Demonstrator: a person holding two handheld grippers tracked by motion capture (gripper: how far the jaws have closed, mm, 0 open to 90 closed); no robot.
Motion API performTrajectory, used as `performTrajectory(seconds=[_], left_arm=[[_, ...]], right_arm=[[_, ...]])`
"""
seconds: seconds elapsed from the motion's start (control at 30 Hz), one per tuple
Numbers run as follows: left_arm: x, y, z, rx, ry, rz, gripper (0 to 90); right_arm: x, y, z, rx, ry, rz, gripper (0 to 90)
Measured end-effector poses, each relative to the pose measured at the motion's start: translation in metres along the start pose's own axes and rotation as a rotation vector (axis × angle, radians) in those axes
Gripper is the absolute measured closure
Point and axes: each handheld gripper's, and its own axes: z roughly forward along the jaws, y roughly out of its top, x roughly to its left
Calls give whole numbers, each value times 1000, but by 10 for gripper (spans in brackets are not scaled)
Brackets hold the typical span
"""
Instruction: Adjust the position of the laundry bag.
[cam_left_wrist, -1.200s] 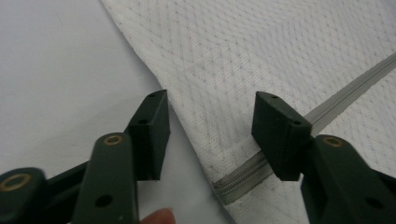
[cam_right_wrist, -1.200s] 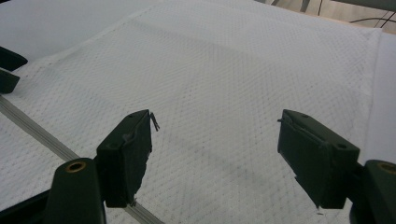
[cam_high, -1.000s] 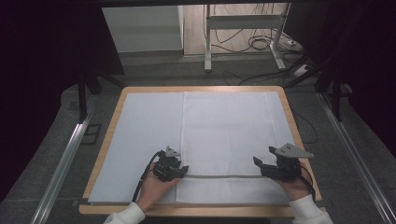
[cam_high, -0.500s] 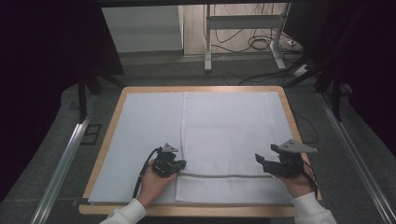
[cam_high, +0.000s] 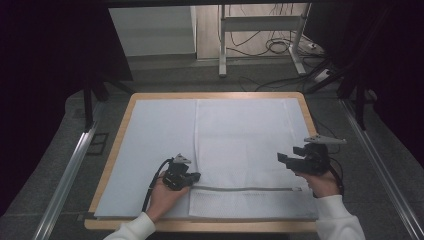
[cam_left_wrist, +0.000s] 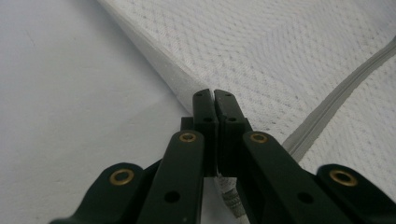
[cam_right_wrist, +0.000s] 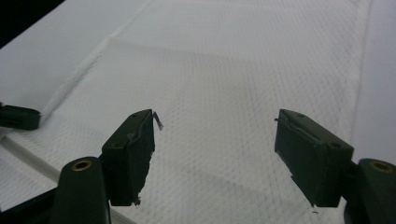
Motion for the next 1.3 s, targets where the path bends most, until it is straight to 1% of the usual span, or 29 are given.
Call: performTrajectory(seconds=[0.03,0.13,0.17,0.2,0.23,0.3,0.33,0.43,0.47,0.53,0.57,0.6,0.63,0.67,0.73,0.8,0.97,1.0,1.1,1.3], left_arm=[[0,0,0,2,1,5,897],[-1,0,-1,-7,1,-1,897],[-1,0,-1,-7,1,-1,897],[-1,0,-1,-9,1,-3,897],[-1,1,-1,-10,3,-3,897],[-1,1,-1,-8,0,-3,897],[-1,1,-1,-8,0,-3,897],[1,1,-2,-13,-8,-17,897],[1,1,-3,-21,-9,-22,897],[1,1,-3,-21,-9,-19,897],[1,1,-3,-21,-8,-19,897],[1,1,-3,-22,-8,-18,897],[1,1,-3,-21,-9,-17,897],[1,1,-3,-22,-9,-18,897],[1,1,-4,-25,-11,-19,897],[1,1,-4,-26,-12,-20,897],[1,1,-5,-30,-12,-20,897],[1,1,-5,-30,-13,-21,897],[1,1,-4,-28,-12,-21,897],[0,1,-5,-32,-13,-20,898]], right_arm=[[-3,-4,3,14,-15,-6,280],[-14,-12,7,48,-47,-13,288],[-14,-12,7,48,-47,-13,288],[-22,-15,6,66,-75,-19,294],[-25,-16,5,76,-82,-21,295],[-31,-17,3,87,-88,-20,297],[-31,-17,3,87,-88,-20,297],[-41,-22,1,117,-99,-2,297],[-43,-22,1,121,-104,0,297],[-45,-23,2,128,-108,3,297],[-49,-24,4,139,-109,17,296],[-49,-24,4,139,-109,17,296],[-52,-25,6,153,-112,34,294],[-52,-25,6,153,-112,34,294],[-56,-27,9,173,-116,49,293],[-57,-29,11,182,-127,49,293],[-59,-32,16,201,-121,57,293],[-60,-33,17,214,-118,60,293],[-62,-34,18,217,-124,62,293],[-66,-36,21,228,-136,81,297]])
